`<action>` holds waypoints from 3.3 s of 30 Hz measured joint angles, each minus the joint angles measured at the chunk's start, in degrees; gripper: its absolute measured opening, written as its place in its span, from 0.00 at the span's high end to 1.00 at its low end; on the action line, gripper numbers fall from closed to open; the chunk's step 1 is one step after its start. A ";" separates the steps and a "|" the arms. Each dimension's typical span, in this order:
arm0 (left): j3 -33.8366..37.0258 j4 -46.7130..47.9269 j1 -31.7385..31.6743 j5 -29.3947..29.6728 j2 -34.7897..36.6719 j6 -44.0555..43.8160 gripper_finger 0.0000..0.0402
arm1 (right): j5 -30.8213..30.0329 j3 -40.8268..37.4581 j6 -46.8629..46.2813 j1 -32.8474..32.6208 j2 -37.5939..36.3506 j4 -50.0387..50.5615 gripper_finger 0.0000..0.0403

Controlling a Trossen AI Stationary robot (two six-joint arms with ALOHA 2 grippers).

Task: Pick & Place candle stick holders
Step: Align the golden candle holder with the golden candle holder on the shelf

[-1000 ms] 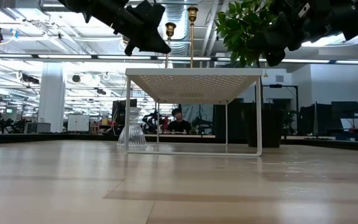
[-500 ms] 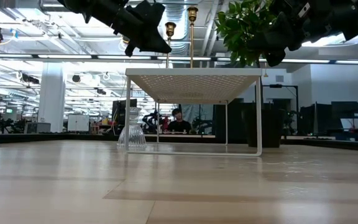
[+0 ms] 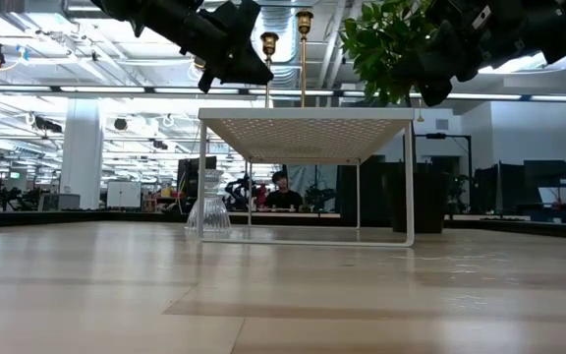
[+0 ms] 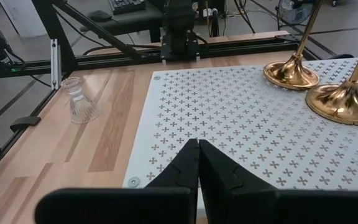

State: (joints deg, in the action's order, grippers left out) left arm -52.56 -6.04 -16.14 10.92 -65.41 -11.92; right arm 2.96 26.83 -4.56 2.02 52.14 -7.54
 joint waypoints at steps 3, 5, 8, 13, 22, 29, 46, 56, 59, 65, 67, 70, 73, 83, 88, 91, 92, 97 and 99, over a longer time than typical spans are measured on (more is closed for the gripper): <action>-0.01 0.01 0.00 0.02 0.00 0.02 0.78 | 0.00 0.00 0.00 0.00 0.00 0.01 1.00; -0.02 0.02 0.00 0.04 0.00 0.02 0.76 | 0.00 0.00 0.00 0.00 0.00 0.15 1.00; -0.04 0.05 0.00 0.04 0.00 0.88 0.74 | 0.00 0.00 -0.02 0.00 0.00 0.69 1.00; -0.04 0.20 0.00 0.11 0.00 1.42 0.70 | 0.00 0.00 -0.02 0.00 0.00 1.66 1.00; -0.07 1.78 0.00 0.18 1.94 3.13 0.63 | 0.00 0.00 -2.94 -0.01 0.00 3.22 1.00; -0.09 4.18 -0.01 0.17 6.49 4.17 0.55 | 0.00 0.00 -3.04 -0.11 0.00 4.16 1.00; -0.09 16.36 0.18 -14.70 19.36 3.09 0.63 | 0.02 0.00 -3.06 -0.11 -0.28 7.84 1.00; 4.23 16.82 7.82 -19.91 19.10 5.49 0.98 | -3.40 0.57 -14.40 -2.48 -5.67 21.98 1.00; 7.26 13.29 11.51 -18.13 19.10 6.00 0.98 | -9.11 3.88 -18.21 -5.02 -7.96 31.28 1.00; 12.91 4.69 17.47 -15.46 19.10 7.25 0.99 | -16.63 13.74 -28.42 -12.91 -9.92 48.95 1.00; 13.99 4.24 18.94 -15.42 19.10 8.51 0.99 | -18.36 17.09 -33.01 -16.30 -9.68 55.10 1.00; 15.52 3.36 20.78 -14.00 19.10 8.68 0.99 | -19.06 21.57 -40.86 -21.47 -8.32 64.14 1.00; 17.30 2.13 21.97 -12.42 19.10 8.68 0.99 | -18.07 24.89 -49.75 -26.80 -6.41 73.89 1.00; 20.61 -2.34 24.10 -11.96 19.08 8.67 0.99 | -8.56 26.27 -72.30 -42.75 0.68 85.08 1.00; 21.91 -3.44 24.46 -11.97 19.08 8.66 0.99 | -9.25 26.27 -79.74 -52.63 3.85 84.55 1.00; 22.41 -3.75 24.46 -11.96 19.08 8.66 0.99 | -13.87 26.27 -86.82 -60.24 4.22 83.14 1.00; 22.49 -3.83 24.46 -11.96 19.06 8.66 0.99 | -16.69 26.27 -88.64 -62.86 4.17 82.71 1.00; 22.49 -4.31 24.46 -11.96 19.08 8.66 0.99 | -25.57 25.63 -100.92 -73.32 5.15 81.44 1.00; 22.49 -4.33 24.46 -11.96 19.06 8.66 0.99 | -25.51 23.83 -105.55 -76.38 6.25 80.70 1.00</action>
State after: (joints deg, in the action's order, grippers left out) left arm -30.06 -10.37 8.32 -1.04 -46.35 -3.27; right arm -22.55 50.66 -110.11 -74.36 58.39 73.15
